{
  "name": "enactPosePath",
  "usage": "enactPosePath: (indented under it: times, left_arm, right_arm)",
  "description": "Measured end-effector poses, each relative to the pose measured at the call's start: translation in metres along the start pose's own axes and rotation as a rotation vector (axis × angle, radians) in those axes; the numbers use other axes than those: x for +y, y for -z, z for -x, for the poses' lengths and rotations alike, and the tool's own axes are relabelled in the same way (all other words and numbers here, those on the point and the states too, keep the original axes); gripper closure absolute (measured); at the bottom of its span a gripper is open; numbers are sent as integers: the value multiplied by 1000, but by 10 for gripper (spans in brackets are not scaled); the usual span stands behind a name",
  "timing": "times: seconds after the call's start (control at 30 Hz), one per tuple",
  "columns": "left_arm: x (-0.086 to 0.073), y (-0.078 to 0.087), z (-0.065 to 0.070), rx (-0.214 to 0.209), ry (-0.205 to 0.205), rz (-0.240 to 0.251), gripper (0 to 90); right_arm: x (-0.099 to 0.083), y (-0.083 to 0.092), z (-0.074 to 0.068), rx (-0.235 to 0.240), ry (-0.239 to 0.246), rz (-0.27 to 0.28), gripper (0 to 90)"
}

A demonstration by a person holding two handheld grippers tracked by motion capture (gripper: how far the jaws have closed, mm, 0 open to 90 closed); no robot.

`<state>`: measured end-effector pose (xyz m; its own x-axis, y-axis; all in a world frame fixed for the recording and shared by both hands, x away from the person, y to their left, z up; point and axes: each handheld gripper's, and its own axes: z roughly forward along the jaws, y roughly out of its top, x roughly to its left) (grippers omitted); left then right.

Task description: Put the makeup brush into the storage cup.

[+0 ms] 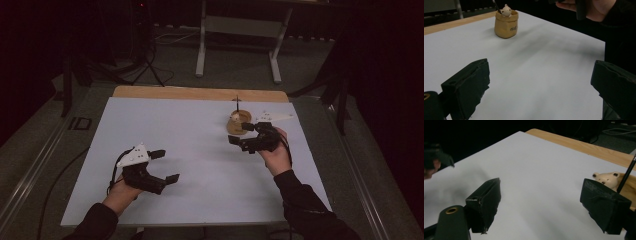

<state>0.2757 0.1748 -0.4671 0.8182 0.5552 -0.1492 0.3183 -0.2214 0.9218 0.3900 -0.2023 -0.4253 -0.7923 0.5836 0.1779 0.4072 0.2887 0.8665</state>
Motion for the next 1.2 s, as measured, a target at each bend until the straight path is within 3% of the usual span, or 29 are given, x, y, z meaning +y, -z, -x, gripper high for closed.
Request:
enactPosePath:
  times: [0.13, 0.3, 0.7, 0.9, 1.13, 1.2]
  left_arm:
    - [-1, 2, -3, -10, 13, 11, 25]
    - [-2, 7, -3, -12, -6, 12, 25]
    - [-11, 21, -6, 11, -14, -6, 25]
    - [-18, 27, -6, -4, -39, -24, 25]
    - [-26, 33, -7, -27, -34, -44, 25]
    - [-31, 36, -8, -17, -26, -41, 25]
  right_arm:
    - [-9, 7, -12, 23, 42, 12, 169]
    - [-18, 15, -19, 71, 37, 8, 162]
    - [-50, 32, -31, 68, 136, -35, 148]
    - [-66, 41, -29, 62, 125, -48, 148]
    - [-82, 51, -27, 53, 112, -65, 148]
    - [-85, 54, -26, 42, 112, -69, 146]
